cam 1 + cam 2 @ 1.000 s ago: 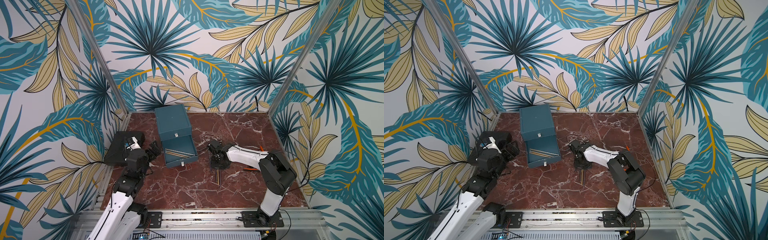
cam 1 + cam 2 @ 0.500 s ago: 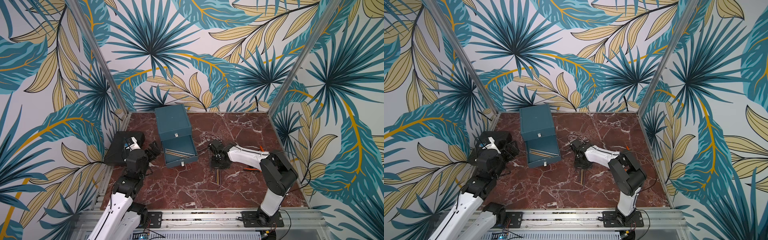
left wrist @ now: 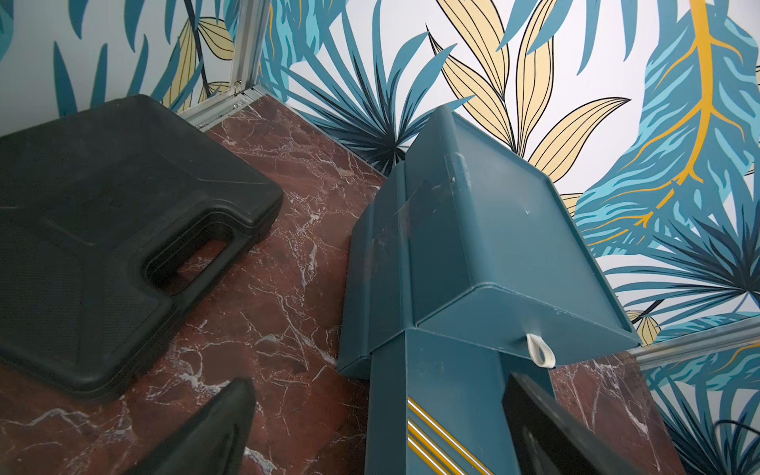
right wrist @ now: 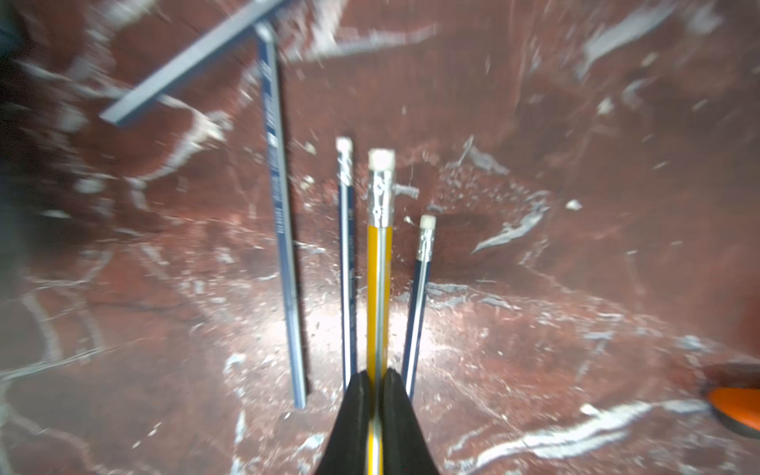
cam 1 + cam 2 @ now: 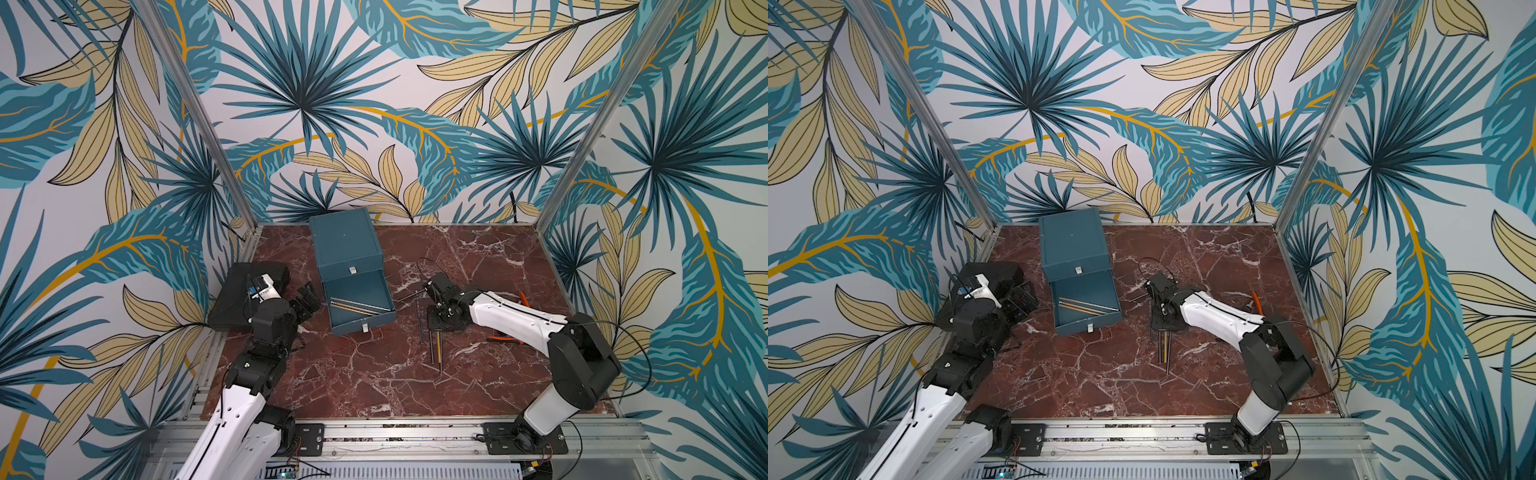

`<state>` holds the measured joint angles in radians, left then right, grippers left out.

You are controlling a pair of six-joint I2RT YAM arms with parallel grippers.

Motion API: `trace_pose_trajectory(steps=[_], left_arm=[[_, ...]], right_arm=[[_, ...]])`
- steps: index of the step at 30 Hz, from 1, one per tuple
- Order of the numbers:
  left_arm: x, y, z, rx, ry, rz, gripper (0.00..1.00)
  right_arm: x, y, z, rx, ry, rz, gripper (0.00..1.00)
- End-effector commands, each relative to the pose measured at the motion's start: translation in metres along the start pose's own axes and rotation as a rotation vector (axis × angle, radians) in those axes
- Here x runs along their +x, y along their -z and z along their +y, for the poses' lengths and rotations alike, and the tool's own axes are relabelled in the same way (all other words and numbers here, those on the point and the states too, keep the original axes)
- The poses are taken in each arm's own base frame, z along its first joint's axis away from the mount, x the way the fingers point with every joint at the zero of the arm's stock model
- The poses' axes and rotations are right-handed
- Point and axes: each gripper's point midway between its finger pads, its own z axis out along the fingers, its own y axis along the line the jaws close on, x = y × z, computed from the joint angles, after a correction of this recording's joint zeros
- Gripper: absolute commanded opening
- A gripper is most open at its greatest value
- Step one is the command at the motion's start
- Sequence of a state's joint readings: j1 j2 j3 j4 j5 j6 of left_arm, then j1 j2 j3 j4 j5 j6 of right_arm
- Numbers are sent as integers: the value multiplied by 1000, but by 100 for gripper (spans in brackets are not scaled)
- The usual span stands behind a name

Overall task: Please place the pencils in the drawer according to their color
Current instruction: Pick up the pencil from the center of the board, then place the pencil in the drawer.

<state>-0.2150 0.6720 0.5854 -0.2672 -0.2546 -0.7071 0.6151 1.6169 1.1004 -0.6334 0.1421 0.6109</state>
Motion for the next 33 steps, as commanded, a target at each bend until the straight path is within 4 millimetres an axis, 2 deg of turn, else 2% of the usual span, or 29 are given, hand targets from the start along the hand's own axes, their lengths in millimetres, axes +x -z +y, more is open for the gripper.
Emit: trace_pose_trajectory(steps=[1,5,9,11,16,22,23,25,28,33], left_arm=[[-1,1,6,-19,5,-16,100],[1,0,8,-24,6,-12,100],[3,0,9,-23,5,-8,100],[3,0,9,-23,6,-9,100],[2,0,8,-21,7,-9,100],[0,1,7,-19,5,-14,100],[0,2,7,-18,4,-16,100],[4,2,11,-38,-7,1,100],[2,4,12,-39,-8,-7,100],[0,7,13,-40,-10,-19,100]], right_arm=[[-16,26,-2,-1,43,-74,0],[-40,60,11,-56,114,-190,0],[-62,92,36,-125,224,-306,0],[-72,107,53,-162,298,-362,0],[-87,129,99,-225,494,-453,0],[-94,142,156,-290,714,-518,0],[-87,143,170,-311,762,-521,0],[-86,146,187,-331,827,-540,0],[-84,147,206,-363,900,-560,0],[-82,144,227,-408,972,-570,0]])
